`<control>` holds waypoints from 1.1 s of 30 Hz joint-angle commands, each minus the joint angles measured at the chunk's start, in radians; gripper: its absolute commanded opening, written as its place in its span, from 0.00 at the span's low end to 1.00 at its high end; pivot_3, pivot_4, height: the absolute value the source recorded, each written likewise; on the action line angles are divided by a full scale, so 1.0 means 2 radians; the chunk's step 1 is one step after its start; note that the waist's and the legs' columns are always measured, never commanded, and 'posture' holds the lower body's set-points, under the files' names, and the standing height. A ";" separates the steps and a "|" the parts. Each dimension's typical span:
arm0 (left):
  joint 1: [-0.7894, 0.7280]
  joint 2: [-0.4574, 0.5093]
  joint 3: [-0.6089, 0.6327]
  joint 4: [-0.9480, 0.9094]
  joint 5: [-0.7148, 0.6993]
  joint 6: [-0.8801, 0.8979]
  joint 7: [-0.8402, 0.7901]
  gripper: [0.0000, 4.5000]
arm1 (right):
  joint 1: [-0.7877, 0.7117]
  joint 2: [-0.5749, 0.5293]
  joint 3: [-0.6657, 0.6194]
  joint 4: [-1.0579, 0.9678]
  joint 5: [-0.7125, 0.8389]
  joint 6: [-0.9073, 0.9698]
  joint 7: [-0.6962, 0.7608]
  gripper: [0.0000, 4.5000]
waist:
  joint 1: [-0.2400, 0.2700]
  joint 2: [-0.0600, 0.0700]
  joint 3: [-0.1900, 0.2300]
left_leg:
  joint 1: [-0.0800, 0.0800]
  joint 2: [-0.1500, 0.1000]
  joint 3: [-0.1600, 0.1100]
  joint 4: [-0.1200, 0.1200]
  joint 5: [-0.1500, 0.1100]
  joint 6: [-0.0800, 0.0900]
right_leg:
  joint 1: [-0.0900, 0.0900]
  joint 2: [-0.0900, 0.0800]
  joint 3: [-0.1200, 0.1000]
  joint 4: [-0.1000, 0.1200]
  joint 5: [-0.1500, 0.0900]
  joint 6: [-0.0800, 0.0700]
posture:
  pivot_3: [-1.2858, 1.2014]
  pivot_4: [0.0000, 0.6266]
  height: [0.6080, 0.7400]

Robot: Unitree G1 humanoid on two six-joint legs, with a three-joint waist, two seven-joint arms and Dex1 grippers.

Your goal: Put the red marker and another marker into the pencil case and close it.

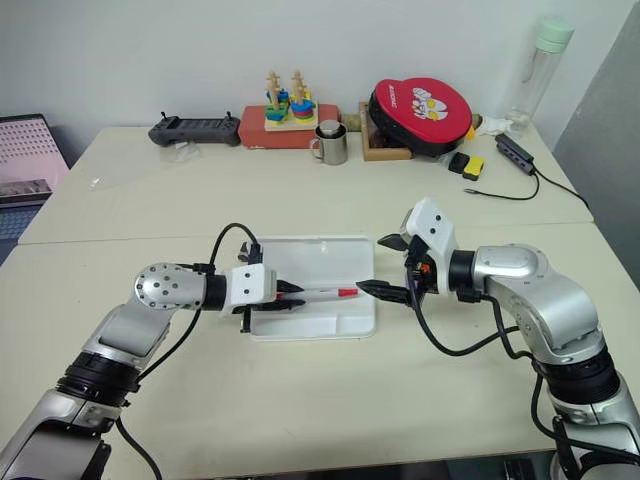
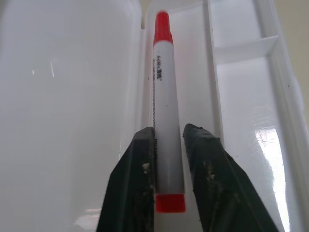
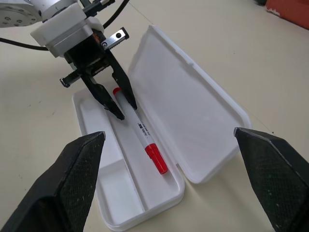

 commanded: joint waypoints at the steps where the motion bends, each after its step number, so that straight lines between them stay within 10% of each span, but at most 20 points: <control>1: -0.002 -0.003 0.011 -0.018 -0.015 0.015 -0.008 0.45 | -0.001 -0.005 -0.001 -0.007 -0.015 0.010 -0.023 1.00 | 0.000 0.000 0.000 | 0.000 0.000 0.000 0.000 0.000 0.000 | 0.000 0.000 0.000 0.000 0.000 0.000 | 0.52 0.24 1.00; 13: -0.005 -0.072 0.093 -0.170 -0.198 0.241 0.049 1.00 | -0.021 0.073 0.012 0.059 -0.094 0.144 -0.199 1.00 | -0.001 0.000 0.000 | 0.000 0.000 0.000 0.000 0.000 0.000 | 0.000 0.000 0.001 0.001 0.000 0.000 | 0.52 0.24 1.00; 23: -0.014 -0.092 0.085 -0.199 -0.218 0.286 0.081 1.00 | -0.005 0.177 0.009 0.098 -0.155 0.194 -0.320 1.00 | -0.001 0.000 0.000 | 0.000 0.000 0.000 0.000 0.000 0.000 | 0.000 0.000 0.001 0.001 0.000 0.000 | 0.52 0.24 1.00; 33: -0.017 -0.088 0.087 -0.199 -0.213 0.275 0.079 1.00 | 0.000 0.191 -0.010 0.111 -0.166 0.188 -0.335 0.51 | -0.001 0.000 0.000 | 0.001 0.000 0.000 0.001 0.000 0.000 | 0.001 0.000 0.001 0.001 0.000 0.000 | 0.52 0.24 1.00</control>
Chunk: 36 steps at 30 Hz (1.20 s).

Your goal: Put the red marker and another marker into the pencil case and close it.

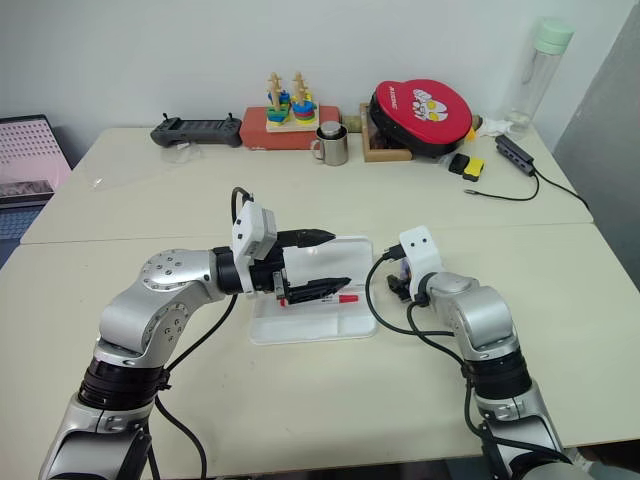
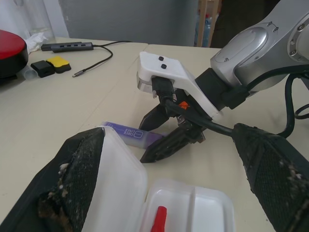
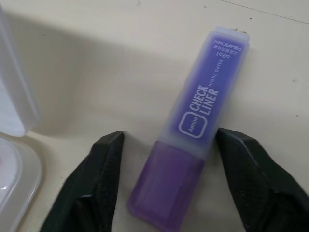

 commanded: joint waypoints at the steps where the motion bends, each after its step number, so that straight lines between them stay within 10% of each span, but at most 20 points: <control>1: -0.009 0.005 0.005 -0.016 0.002 -0.015 -0.001 1.00 | 0.006 -0.006 -0.023 0.009 -0.011 0.002 -0.010 0.47 | 0.000 0.000 0.000 | 0.000 0.000 0.000 0.000 0.000 0.000 | 0.000 0.000 0.000 0.000 0.000 0.000 | 0.52 0.24 1.00; 5: -0.008 0.008 0.006 -0.017 0.002 -0.016 -0.001 1.00 | 0.005 -0.002 -0.036 0.008 -0.009 0.000 -0.011 0.24 | 0.000 0.000 0.000 | 0.000 0.000 0.000 0.000 0.000 0.000 | 0.000 0.000 0.000 0.000 0.000 0.000 | 0.52 0.24 1.00; 11: 0.007 0.032 0.045 -0.034 -0.021 0.007 0.009 1.00 | -0.039 -0.002 -0.079 0.007 0.004 -0.091 0.009 0.24 | -0.001 0.000 0.000 | 0.000 0.000 0.000 0.000 0.000 0.000 | 0.000 0.000 0.000 0.000 0.000 0.000 | 0.52 0.24 1.00; 17: 0.099 0.104 0.135 -0.073 -0.053 0.043 0.001 1.00 | -0.091 -0.034 -0.052 -0.035 0.087 -0.176 0.179 0.24 | -0.015 0.001 0.000 | 0.000 0.001 0.001 -0.002 0.000 0.000 | -0.001 0.001 0.000 0.000 0.000 0.000 | 0.52 0.24 1.00; 26: 0.296 0.190 0.204 -0.036 0.001 -0.028 -0.060 1.00 | -0.131 -0.082 0.168 -0.036 0.086 -0.163 0.336 0.24 | -0.008 0.001 0.001 | 0.001 0.001 0.000 -0.003 0.000 0.000 | -0.001 0.001 0.000 -0.001 0.000 0.000 | 0.52 0.24 1.00; 36: 0.333 0.179 0.220 -0.056 -0.012 -0.024 -0.043 1.00 | -0.150 -0.047 0.265 0.052 0.009 -0.228 0.362 0.24 | -0.002 0.000 0.000 | 0.000 0.001 -0.001 -0.003 0.000 0.000 | -0.001 0.000 -0.001 -0.001 0.000 0.000 | 0.52 0.24 1.00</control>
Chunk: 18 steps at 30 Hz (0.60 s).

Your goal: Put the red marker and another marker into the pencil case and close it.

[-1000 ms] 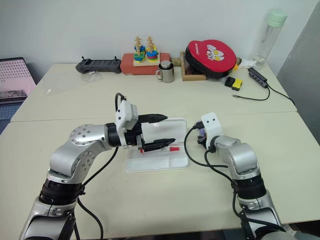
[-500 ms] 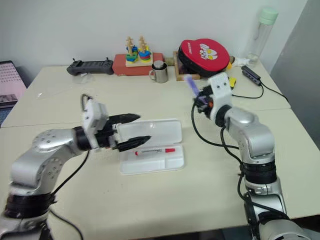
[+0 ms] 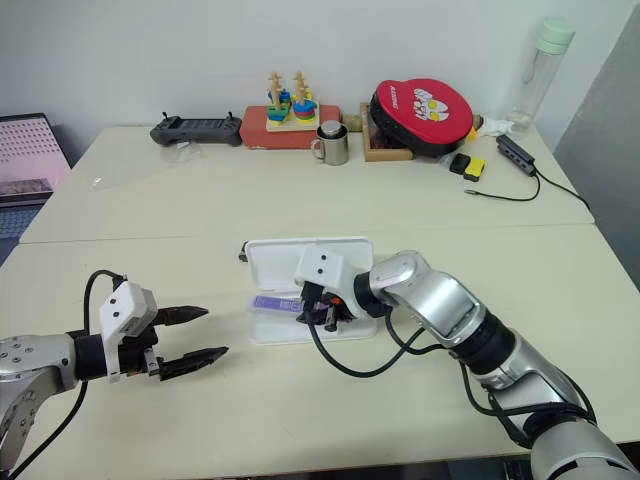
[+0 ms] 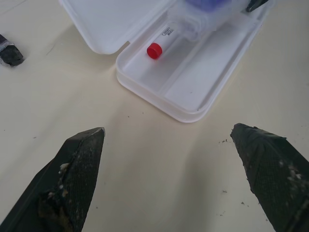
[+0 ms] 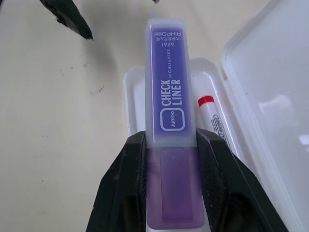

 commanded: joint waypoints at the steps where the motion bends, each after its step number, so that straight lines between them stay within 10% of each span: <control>1: -0.001 -0.002 0.013 -0.021 -0.008 -0.002 0.007 1.00 | -0.013 0.013 0.013 0.013 -0.024 -0.027 0.011 0.24 | 0.000 0.000 0.000 | 0.000 0.000 0.000 0.000 0.000 0.000 | 0.000 0.000 0.000 0.000 0.000 0.000 | 0.52 0.24 1.00; 6: -0.006 -0.002 0.013 -0.026 -0.016 0.005 0.013 1.00 | -0.011 0.027 0.019 0.026 -0.033 -0.034 0.026 0.24 | 0.000 0.000 0.000 | 0.000 0.000 0.000 0.000 0.000 0.000 | 0.000 0.000 0.000 0.000 0.000 0.000 | 0.52 0.24 1.00; 18: -0.082 -0.040 0.062 0.042 -0.056 0.055 0.101 1.00 | -0.009 0.041 -0.037 -0.018 -0.003 -0.035 0.049 0.83 | 0.000 0.000 0.000 | 0.000 0.000 0.000 0.000 0.000 0.000 | 0.000 0.000 -0.001 0.000 0.000 0.000 | 0.52 0.24 1.00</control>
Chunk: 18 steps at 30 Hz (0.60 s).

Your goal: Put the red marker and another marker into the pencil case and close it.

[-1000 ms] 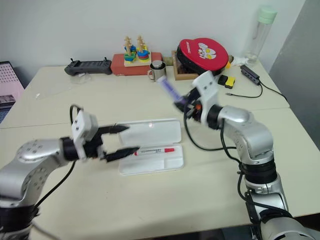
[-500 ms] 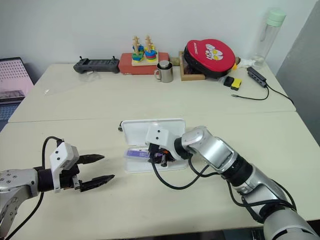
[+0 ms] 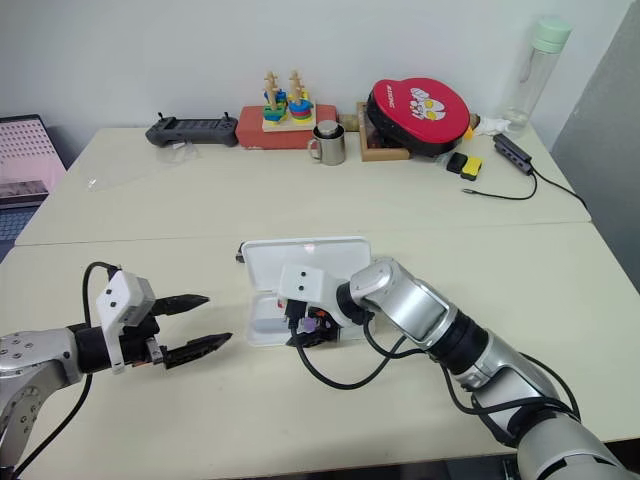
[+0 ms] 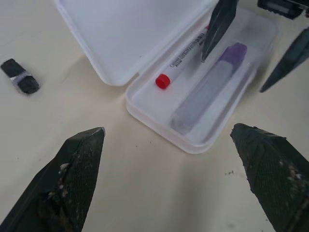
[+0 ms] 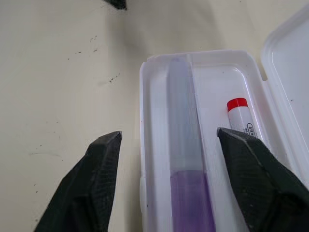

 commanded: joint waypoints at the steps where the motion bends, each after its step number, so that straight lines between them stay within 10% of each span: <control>1: -0.064 -0.032 0.055 0.050 -0.037 0.035 0.074 1.00 | -0.006 0.017 -0.077 -0.062 0.051 -0.009 0.012 0.87 | 0.002 0.000 0.000 | 0.000 0.000 0.000 0.000 0.000 0.000 | 0.000 0.000 0.000 0.000 0.000 0.000 | 0.52 0.24 1.00; 4: -0.095 -0.049 0.078 0.074 -0.046 0.049 0.110 1.00 | -0.010 0.032 -0.129 -0.084 0.092 -0.001 0.011 1.00 | 0.000 -0.001 0.000 | 0.000 0.000 -0.001 0.001 0.000 0.000 | 0.000 0.000 0.000 0.000 0.000 0.000 | 0.52 0.24 1.00; 18: -0.201 -0.104 -0.061 0.209 0.069 0.019 0.184 1.00 | -0.033 0.055 -0.207 -0.050 0.089 0.002 -0.079 1.00 | -0.002 -0.001 -0.001 | 0.000 -0.001 0.000 0.001 0.000 0.000 | 0.000 0.000 -0.001 0.001 0.000 0.000 | 0.52 0.24 1.00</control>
